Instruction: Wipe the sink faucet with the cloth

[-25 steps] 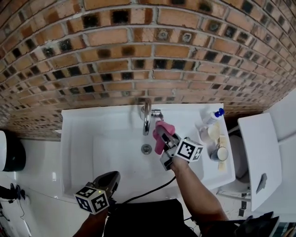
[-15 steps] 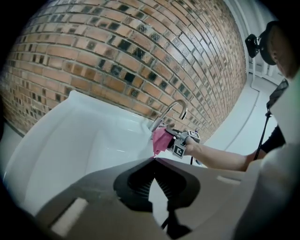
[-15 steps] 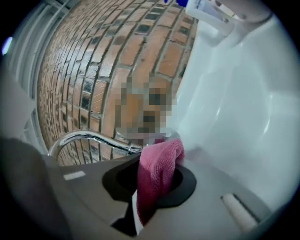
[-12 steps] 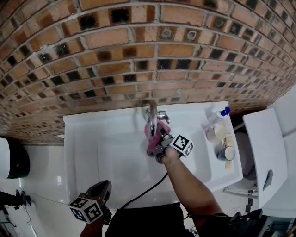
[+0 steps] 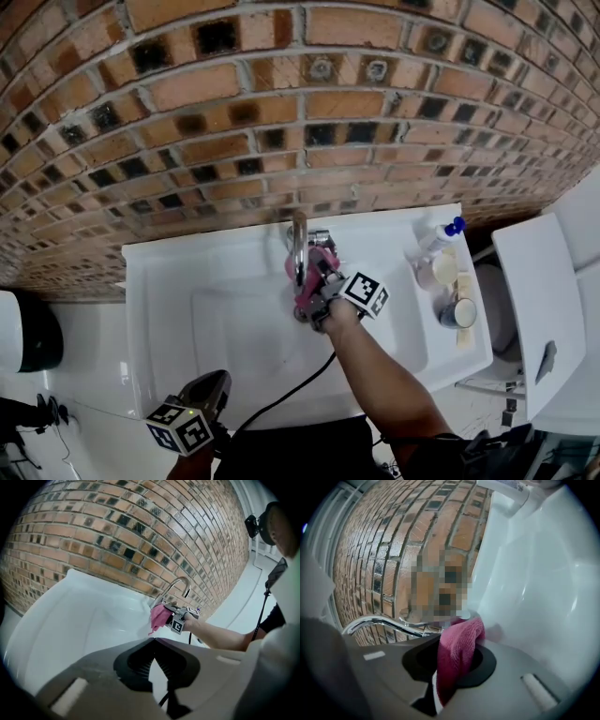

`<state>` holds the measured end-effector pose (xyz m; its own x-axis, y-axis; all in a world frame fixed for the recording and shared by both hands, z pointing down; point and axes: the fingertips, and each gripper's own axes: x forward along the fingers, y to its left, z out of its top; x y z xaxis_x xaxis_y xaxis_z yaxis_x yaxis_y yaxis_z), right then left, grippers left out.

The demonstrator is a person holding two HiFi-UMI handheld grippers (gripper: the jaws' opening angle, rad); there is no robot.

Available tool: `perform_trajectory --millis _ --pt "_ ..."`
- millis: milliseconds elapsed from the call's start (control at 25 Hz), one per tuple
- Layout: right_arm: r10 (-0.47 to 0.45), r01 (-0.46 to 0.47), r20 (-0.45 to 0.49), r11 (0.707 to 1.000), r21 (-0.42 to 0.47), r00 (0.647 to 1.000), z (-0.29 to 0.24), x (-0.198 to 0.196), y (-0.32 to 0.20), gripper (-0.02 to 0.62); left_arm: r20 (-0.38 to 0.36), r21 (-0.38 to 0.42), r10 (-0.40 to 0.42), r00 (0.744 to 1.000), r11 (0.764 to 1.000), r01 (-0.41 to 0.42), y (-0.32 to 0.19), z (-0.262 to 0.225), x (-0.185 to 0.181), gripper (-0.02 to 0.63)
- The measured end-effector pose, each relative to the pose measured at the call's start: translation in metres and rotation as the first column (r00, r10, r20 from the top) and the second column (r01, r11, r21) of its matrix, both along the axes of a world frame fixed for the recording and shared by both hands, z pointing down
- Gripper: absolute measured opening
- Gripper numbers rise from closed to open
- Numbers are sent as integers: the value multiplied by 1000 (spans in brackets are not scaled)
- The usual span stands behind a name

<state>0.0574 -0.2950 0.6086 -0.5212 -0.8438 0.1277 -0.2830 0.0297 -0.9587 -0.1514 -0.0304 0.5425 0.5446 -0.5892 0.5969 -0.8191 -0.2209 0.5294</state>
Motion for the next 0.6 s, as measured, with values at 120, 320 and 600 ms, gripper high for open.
perform_trajectory --millis 120,320,600 --pt "7 -7 28 1000 2 1000 -7 2 1 60 -2 -7 15 1000 1000 -15 -3 2 5 5" --pt "24 -27 89 999 27 996 -22 1 0 60 -2 -9 28 1000 1000 -28 -6 2 10 5" --pt "72 -77 245 997 11 967 -29 7 -8 60 -7 -10 13 1000 1000 -13 -7 2 17 5"
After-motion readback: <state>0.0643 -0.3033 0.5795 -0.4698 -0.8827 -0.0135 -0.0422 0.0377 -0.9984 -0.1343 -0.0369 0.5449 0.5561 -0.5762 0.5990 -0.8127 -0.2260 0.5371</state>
